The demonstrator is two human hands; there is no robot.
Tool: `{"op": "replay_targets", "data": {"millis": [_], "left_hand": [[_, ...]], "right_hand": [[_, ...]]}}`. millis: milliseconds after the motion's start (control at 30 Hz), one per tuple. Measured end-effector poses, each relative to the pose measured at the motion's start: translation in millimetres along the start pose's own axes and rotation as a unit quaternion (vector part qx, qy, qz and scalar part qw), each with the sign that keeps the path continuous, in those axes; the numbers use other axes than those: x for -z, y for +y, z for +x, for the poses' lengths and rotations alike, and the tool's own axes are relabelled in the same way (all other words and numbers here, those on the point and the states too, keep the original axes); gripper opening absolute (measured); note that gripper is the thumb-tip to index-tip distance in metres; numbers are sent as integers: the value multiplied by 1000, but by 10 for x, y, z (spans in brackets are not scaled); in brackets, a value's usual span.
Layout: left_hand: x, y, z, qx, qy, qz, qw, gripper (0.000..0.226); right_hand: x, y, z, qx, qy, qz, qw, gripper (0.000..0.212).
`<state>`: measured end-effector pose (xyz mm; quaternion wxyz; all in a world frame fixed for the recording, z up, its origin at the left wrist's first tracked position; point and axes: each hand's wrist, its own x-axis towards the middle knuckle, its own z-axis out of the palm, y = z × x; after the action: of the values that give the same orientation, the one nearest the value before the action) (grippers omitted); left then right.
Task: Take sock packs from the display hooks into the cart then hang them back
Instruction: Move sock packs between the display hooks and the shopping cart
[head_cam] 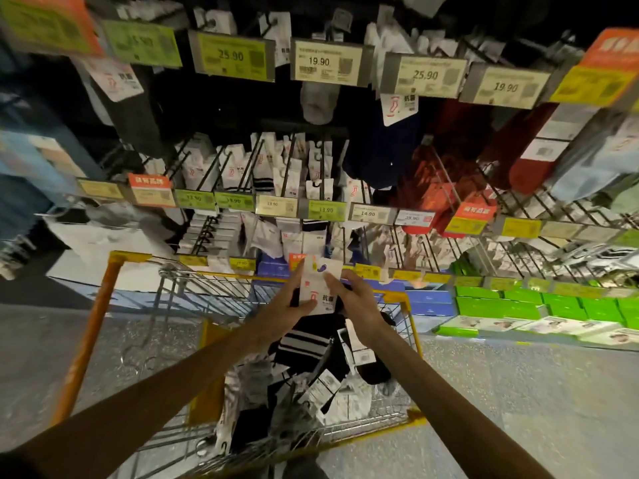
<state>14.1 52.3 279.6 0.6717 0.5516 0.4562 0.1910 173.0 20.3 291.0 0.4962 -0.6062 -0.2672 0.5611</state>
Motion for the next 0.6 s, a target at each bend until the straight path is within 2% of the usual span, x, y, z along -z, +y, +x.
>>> {"op": "replay_targets", "data": {"millis": [167,267,333,400,433,533,600], "left_hand": [[168,-105,259,28,32,-51,998,72],[268,-138,411,18,25,-60,998,63],[327,-158,560,15,21,-55,998,54],[396,-195,750,14,17,-56,998,56],[425,-228,842,13,14,-55,998,59],[461,-352,1072,20,15,-64,998,60],[466,-281,1111,40,18,-54,998,60]], "right_hand": [[-135,60,351,-55,8,12,998,26],[-190,13,532,-58,8,35,998,10],[-196,-58,645,-61,15,30,998,13],[-210,-107,785,-66,18,27,997,28],[-218,-131,848,-69,22,25,997,29],[-234,-118,1037,-73,39,33,996,16],[-229,-67,1168,-69,50,29,996,16]]}}
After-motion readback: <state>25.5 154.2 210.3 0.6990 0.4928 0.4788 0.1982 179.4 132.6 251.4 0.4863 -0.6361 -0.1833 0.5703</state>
